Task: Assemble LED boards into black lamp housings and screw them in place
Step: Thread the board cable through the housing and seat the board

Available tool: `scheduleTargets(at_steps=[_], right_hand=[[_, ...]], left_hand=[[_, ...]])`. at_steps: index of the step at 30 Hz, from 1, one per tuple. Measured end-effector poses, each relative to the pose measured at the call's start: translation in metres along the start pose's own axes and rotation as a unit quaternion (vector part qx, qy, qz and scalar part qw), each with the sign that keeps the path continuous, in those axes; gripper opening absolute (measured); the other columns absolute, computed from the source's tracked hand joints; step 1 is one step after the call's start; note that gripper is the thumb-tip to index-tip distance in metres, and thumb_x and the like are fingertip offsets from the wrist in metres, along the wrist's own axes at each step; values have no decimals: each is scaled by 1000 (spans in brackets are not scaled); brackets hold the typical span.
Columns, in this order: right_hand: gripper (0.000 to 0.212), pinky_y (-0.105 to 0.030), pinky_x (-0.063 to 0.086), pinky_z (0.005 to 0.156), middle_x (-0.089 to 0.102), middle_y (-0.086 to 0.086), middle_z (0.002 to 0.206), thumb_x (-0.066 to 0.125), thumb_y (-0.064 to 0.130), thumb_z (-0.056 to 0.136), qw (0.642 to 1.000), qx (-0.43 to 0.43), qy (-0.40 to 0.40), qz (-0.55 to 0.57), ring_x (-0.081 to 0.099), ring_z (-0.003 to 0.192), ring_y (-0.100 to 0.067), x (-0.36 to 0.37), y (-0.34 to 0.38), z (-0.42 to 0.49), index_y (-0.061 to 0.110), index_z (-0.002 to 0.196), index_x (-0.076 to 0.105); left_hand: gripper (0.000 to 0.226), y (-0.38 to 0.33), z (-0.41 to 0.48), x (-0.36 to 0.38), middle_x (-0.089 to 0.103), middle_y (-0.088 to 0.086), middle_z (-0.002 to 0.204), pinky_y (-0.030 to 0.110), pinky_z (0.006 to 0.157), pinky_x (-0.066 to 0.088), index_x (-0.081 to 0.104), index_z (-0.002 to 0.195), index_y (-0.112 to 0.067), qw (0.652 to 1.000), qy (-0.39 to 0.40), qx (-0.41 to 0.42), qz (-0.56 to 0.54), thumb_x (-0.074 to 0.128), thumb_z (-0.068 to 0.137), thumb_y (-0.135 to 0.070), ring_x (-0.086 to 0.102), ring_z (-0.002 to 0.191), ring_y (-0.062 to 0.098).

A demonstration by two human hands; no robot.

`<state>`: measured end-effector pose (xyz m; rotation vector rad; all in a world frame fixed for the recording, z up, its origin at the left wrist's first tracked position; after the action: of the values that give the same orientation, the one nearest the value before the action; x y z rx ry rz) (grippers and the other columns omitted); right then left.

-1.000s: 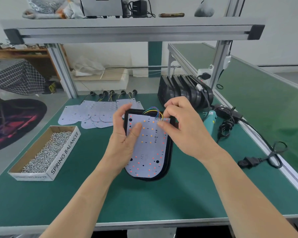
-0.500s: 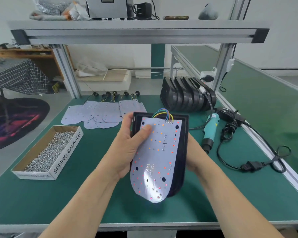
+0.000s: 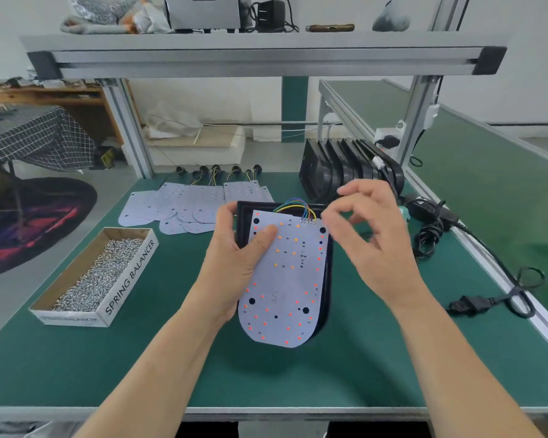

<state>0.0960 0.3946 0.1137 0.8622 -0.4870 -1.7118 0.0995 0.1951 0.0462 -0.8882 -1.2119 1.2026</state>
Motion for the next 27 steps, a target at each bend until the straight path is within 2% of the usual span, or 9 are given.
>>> scheduleTargets(at_steps=[3, 7, 9, 12, 17, 22, 24, 25, 27], right_hand=[[15, -29, 39, 101, 51, 7, 121, 78, 25, 86, 987, 24, 96, -124, 42, 121, -13, 16, -3, 3, 19, 96, 69], [20, -30, 38, 104, 51, 6, 128, 78, 15, 85, 981, 63, 143, -113, 40, 123, -14, 25, -12, 4, 15, 102, 67], [11, -30, 41, 100, 55, 8, 124, 77, 11, 85, 987, 96, 111, -59, 48, 119, -18, 22, -18, 6, 14, 91, 68], [14, -34, 43, 99, 57, 12, 118, 76, 7, 85, 991, 125, 42, 39, 55, 115, -22, 19, -20, 10, 17, 82, 68], [7, -12, 29, 102, 54, 9, 119, 71, 18, 83, 998, 45, 18, -31, 47, 122, -17, 24, -7, 6, 17, 85, 65], [12, -21, 32, 104, 49, 3, 129, 74, 19, 86, 991, -65, -14, -117, 46, 118, -18, 15, 9, 2, 12, 94, 68], [20, -24, 43, 92, 52, 6, 124, 70, 13, 90, 995, -45, -85, -40, 55, 101, -14, -3, 0, 0, 17, 109, 67], [27, -25, 45, 82, 57, 7, 118, 62, 8, 93, 995, 5, -96, 39, 56, 88, -13, -8, -15, 1, 20, 117, 64], [51, -30, 48, 72, 64, 7, 122, 48, -9, 96, 973, 124, 0, 195, 53, 77, -18, 14, -42, 2, 27, 130, 56]], left_hand=[[35, -1, 1, 2, 76, -1, 98, 30, 68, 59, 50, 115, -31, 1000, 4, 6, -1, 72, 90, -22, 74, 86, 20], [38, -2, 4, 3, 76, -2, 94, 34, 67, 60, 49, 117, -30, 1000, -5, 1, 3, 73, 90, -20, 74, 83, 21], [40, -4, 4, 3, 76, -5, 96, 35, 72, 62, 49, 116, -32, 999, -3, 5, 37, 74, 85, -30, 74, 88, 20], [37, -8, 5, 9, 74, -9, 105, 30, 81, 59, 52, 113, -31, 996, 17, 16, 88, 71, 84, -43, 71, 99, 14], [26, -11, 8, 4, 74, -1, 103, 31, 77, 60, 58, 107, -28, 999, -14, 13, 40, 70, 88, -41, 72, 92, 17], [9, -10, 7, 3, 76, -1, 97, 25, 69, 58, 62, 100, -29, 1000, -22, 5, 12, 69, 95, -27, 72, 84, 15], [9, -11, 7, 2, 76, -1, 97, 24, 67, 57, 61, 102, -26, 1000, -22, 1, 8, 68, 95, -26, 72, 83, 14], [9, -13, 8, 2, 76, -1, 97, 23, 66, 57, 61, 102, -26, 1000, -16, 0, 11, 68, 95, -26, 72, 83, 13], [7, -13, 7, 5, 76, -1, 97, 23, 64, 57, 62, 99, -27, 1000, -2, -7, 13, 68, 95, -26, 72, 82, 13]])
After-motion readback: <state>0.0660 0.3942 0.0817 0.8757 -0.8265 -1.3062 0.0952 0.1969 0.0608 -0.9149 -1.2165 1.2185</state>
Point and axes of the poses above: each hand's wrist, its own z-axis towards the middle knuckle, its own x-axis out of the palm, y = z × x, the point moved 10 cm from there along z, towards the middle knuckle
